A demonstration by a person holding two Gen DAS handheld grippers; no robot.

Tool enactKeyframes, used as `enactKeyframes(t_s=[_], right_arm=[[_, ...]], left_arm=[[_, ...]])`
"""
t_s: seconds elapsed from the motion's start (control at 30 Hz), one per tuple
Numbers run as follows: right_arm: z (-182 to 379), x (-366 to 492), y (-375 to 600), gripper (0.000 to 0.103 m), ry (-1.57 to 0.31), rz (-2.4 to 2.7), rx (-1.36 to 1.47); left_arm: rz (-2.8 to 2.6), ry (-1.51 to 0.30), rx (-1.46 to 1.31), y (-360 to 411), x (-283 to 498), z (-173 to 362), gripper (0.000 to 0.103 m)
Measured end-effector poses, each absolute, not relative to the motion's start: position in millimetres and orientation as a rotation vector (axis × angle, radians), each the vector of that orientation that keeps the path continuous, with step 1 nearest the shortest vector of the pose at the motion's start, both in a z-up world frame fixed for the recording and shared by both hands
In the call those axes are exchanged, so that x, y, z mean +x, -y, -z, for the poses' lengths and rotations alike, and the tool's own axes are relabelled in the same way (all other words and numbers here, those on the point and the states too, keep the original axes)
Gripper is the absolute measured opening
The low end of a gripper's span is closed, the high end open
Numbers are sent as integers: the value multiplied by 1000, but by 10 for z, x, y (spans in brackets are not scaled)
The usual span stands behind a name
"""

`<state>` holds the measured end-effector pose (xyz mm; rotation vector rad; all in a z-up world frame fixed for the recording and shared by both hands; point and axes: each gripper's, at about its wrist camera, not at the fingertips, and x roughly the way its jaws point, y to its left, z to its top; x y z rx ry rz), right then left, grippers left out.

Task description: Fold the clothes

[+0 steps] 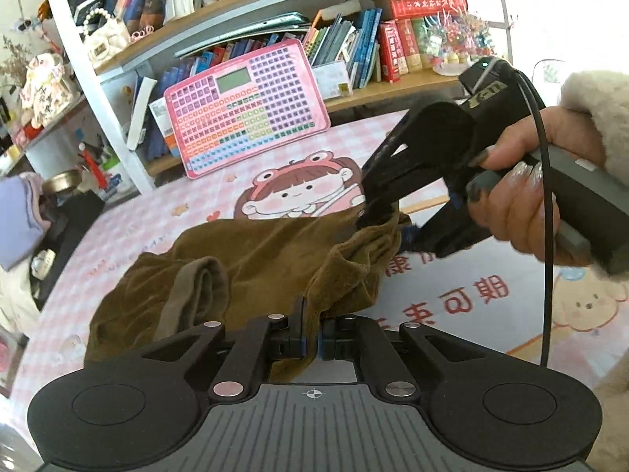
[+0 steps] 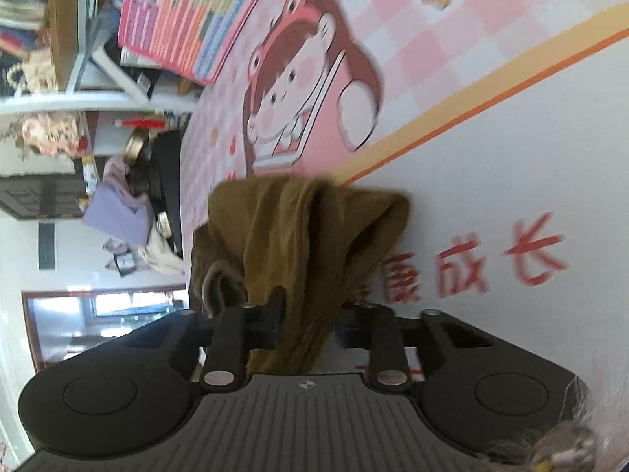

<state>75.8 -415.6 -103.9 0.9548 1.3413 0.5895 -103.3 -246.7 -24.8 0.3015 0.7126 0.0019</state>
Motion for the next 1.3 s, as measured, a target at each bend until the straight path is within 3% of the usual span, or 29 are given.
enactKeyframes(t_s=[0.3,0.57,0.9,1.3], right_arm=[[975,767,4370,14,-1293,-565,982],[588,850,4163,12,-1195,-675,973],[147,934,3487,12,-1117,-802,901],[15,853,2345,12,-1091,-762,739]], left_arm=[[35,-693,277,2547,-1072,215,4],[13,-649,64,2230,-1097,-23,4],[-13,-579,-230,1479,-1207,-223,4],[50,-625,-373,391,-1211,-77,4]])
